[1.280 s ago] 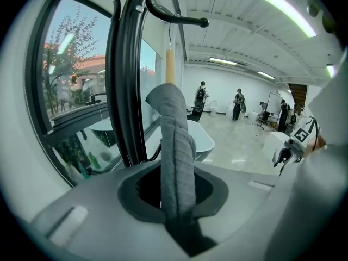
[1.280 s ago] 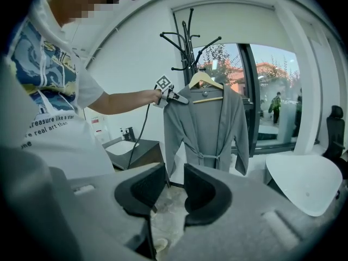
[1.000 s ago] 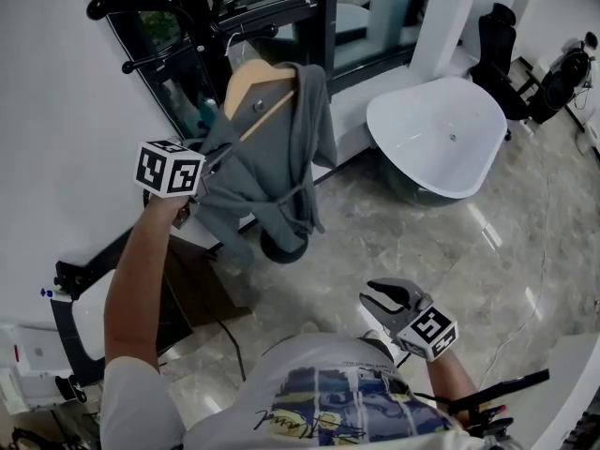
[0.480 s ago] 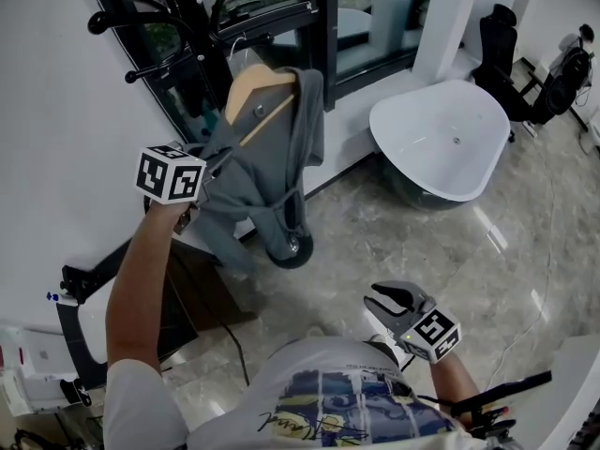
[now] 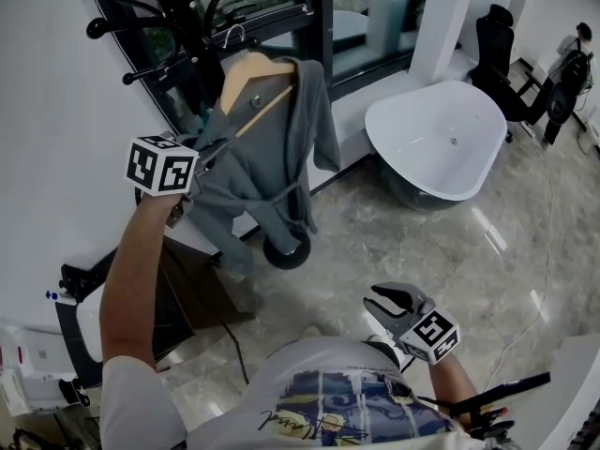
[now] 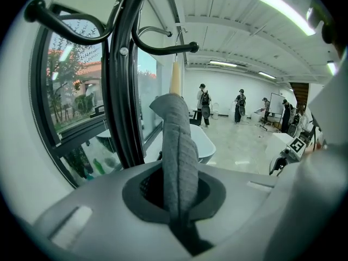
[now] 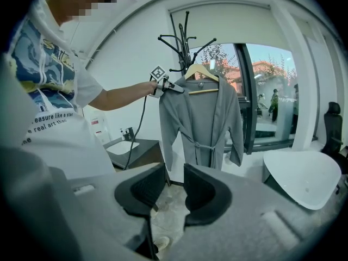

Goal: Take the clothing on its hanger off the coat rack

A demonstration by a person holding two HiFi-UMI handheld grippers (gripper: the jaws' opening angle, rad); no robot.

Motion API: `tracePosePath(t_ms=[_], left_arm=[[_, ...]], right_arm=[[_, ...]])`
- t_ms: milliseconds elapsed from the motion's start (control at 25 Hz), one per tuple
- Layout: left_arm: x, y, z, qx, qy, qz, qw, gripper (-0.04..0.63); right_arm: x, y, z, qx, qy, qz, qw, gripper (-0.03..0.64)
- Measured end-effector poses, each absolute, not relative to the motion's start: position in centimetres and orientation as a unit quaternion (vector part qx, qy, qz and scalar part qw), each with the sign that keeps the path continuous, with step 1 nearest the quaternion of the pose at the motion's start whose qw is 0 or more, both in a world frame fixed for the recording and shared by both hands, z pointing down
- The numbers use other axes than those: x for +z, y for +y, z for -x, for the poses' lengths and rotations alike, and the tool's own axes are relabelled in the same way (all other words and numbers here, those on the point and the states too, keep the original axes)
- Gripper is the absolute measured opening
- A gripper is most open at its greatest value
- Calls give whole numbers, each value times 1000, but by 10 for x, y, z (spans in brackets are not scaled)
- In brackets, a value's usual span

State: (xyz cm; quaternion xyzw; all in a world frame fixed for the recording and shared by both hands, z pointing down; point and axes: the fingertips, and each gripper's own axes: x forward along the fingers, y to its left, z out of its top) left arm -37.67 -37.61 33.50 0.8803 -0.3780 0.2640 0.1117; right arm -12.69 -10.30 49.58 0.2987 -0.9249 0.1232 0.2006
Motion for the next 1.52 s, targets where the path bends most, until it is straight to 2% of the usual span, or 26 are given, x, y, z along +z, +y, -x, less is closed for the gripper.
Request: tracePosePath(t_ms=[840,1520], left_arm=[[318,-346,304,265,-375,-882,104,-3],[340,-207,215,269,-356,-889,102,-3]], right_arm=[[481,-92,51,114,-930,-291,194,106],[474,-74,-28,106,-942,-262,182,106]])
